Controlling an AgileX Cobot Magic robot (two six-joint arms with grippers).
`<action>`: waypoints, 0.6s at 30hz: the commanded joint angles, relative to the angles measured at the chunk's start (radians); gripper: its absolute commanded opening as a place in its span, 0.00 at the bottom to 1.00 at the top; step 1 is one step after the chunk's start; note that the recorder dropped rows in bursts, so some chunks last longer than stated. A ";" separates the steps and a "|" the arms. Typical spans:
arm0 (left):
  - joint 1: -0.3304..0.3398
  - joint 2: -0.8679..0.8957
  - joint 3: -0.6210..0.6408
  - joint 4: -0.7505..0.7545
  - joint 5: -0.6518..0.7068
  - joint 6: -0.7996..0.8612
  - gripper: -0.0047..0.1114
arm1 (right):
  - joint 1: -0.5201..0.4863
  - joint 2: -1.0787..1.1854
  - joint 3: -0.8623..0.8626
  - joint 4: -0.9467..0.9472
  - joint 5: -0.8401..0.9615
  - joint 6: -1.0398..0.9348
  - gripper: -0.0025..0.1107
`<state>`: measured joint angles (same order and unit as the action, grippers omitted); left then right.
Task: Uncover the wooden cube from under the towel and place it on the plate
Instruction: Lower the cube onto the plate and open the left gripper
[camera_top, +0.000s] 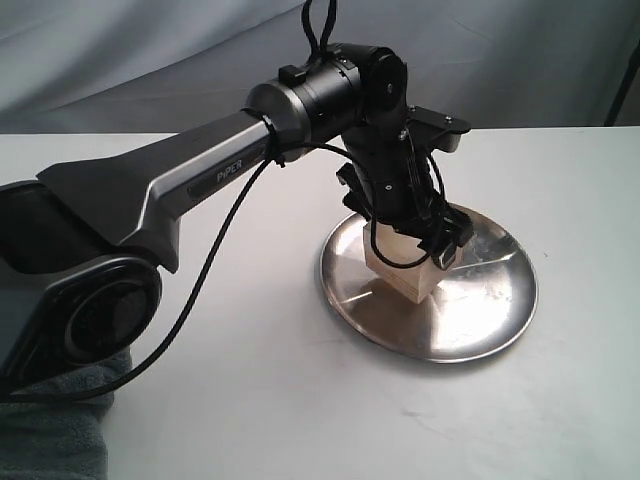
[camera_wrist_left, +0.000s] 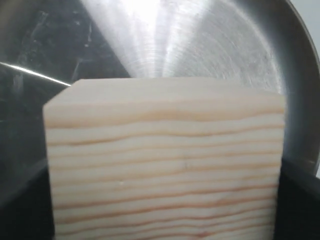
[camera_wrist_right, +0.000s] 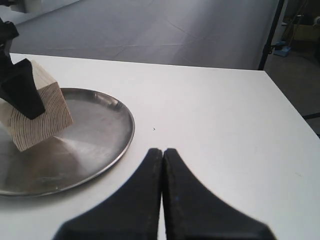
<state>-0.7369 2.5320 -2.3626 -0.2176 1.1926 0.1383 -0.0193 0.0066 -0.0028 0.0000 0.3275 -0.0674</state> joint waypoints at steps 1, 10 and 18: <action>0.000 -0.009 0.001 -0.012 -0.016 -0.030 0.80 | 0.001 -0.007 0.003 0.000 0.000 -0.004 0.02; 0.000 -0.011 0.001 -0.012 -0.026 -0.029 0.82 | 0.001 -0.007 0.003 0.000 0.000 -0.004 0.02; 0.000 -0.063 -0.004 -0.005 -0.045 -0.026 0.82 | 0.001 -0.007 0.003 0.000 0.000 -0.004 0.02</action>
<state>-0.7369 2.5110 -2.3610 -0.2205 1.1615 0.1192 -0.0193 0.0066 -0.0028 0.0000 0.3275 -0.0674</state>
